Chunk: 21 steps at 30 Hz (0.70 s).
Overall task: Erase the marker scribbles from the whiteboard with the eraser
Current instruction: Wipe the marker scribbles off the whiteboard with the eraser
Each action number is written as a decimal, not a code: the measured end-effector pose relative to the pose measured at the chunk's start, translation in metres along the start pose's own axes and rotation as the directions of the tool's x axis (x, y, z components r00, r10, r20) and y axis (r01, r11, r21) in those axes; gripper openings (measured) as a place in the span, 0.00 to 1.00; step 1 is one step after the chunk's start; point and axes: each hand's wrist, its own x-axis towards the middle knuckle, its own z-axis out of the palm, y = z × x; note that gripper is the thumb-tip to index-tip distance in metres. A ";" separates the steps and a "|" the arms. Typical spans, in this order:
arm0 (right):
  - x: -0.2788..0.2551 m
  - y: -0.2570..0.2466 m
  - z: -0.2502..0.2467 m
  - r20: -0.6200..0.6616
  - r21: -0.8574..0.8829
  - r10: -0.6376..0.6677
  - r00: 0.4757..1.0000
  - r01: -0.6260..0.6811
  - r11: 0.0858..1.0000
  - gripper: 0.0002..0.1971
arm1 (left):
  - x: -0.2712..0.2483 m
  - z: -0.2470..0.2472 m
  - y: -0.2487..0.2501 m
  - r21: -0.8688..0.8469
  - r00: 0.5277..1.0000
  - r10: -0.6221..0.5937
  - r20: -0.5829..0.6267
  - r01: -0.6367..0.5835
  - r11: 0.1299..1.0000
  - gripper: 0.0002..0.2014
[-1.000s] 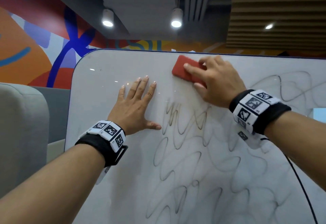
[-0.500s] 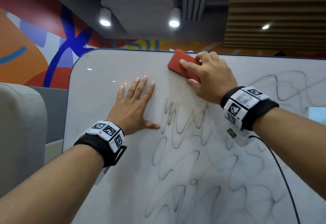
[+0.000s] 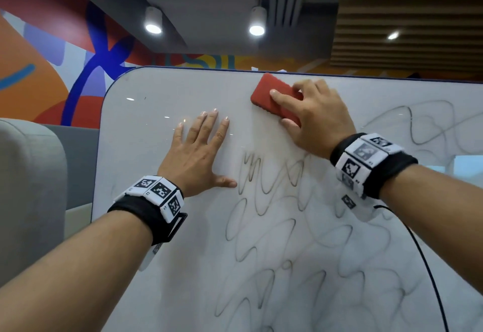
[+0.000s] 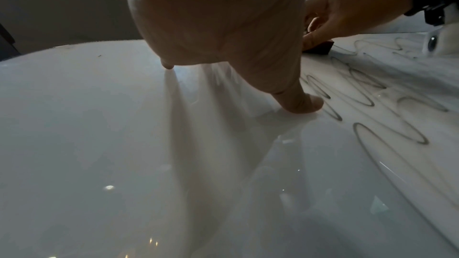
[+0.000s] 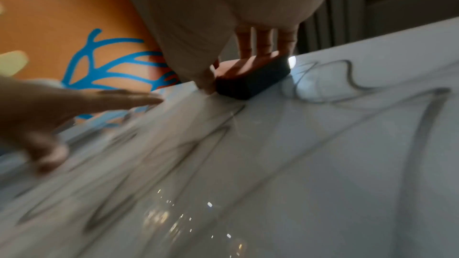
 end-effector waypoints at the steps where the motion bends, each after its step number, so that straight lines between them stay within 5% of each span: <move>1: -0.006 -0.007 0.003 -0.002 0.001 -0.003 1.000 0.003 1.000 0.30 | 0.000 0.000 0.000 0.002 1.000 0.000 0.002 0.000 1.000 0.64; 7: -0.043 -0.026 0.020 0.096 0.009 -0.370 0.924 0.370 0.929 0.28 | 0.000 0.000 0.001 -0.007 1.000 0.001 0.006 -0.001 1.000 0.64; 9: -0.031 -0.016 0.012 0.092 -0.002 -0.348 0.933 0.350 0.937 0.28 | -0.001 -0.001 0.000 -0.003 1.000 -0.002 0.014 0.002 1.000 0.63; 14: -0.019 -0.010 0.004 0.013 -0.005 -0.061 0.998 0.061 0.998 0.30 | -0.002 -0.001 0.001 0.001 1.000 -0.003 0.024 0.003 1.000 0.63; 21: -0.047 -0.025 0.018 0.114 0.017 -0.403 0.908 0.404 0.915 0.28 | -0.003 -0.002 0.000 0.013 1.000 0.008 0.014 -0.009 1.000 0.63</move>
